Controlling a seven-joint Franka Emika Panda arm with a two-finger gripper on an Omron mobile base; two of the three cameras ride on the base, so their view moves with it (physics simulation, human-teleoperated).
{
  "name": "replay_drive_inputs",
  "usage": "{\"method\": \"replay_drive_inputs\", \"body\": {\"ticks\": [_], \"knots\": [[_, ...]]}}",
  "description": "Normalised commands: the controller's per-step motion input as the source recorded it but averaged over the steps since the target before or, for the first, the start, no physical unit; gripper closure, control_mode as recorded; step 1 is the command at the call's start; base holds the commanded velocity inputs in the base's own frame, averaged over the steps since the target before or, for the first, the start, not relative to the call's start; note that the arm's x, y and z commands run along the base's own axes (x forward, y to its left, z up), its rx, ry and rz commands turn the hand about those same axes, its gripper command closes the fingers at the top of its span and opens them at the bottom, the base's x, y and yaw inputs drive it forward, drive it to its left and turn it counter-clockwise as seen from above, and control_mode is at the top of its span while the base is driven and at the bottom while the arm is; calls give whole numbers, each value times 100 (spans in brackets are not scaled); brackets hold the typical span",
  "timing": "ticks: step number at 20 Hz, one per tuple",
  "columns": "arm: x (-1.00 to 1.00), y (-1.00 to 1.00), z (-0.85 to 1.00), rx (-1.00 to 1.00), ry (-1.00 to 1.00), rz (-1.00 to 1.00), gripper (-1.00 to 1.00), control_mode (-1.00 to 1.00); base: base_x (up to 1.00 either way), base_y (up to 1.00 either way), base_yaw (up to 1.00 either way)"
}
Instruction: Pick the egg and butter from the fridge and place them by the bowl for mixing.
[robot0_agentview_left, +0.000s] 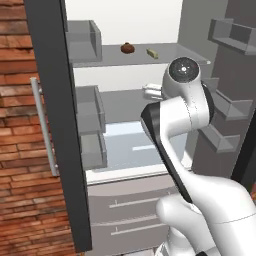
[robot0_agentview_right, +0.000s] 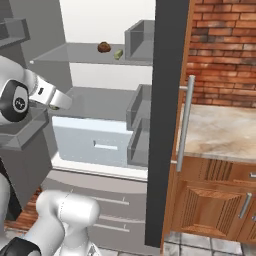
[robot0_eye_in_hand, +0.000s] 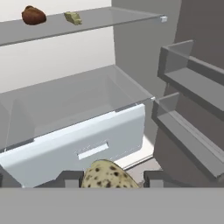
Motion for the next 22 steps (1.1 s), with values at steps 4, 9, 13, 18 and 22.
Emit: {"method": "replay_drive_inputs", "body": {"ticks": [4, 9, 13, 18, 22], "knots": [[0, 0, 0, 0, 0, 0, 100, 100, -95, 28, -7], [0, 0, 0, 0, 0, 0, 100, 100, -85, 25, -15], [0, 0, 0, 0, 0, 0, 100, 100, -61, 23, -27], [0, 0, 0, 0, 0, 0, 100, 100, -40, 46, -32], [0, 0, 0, 0, 0, 0, 100, 100, -28, 48, -49]]}}
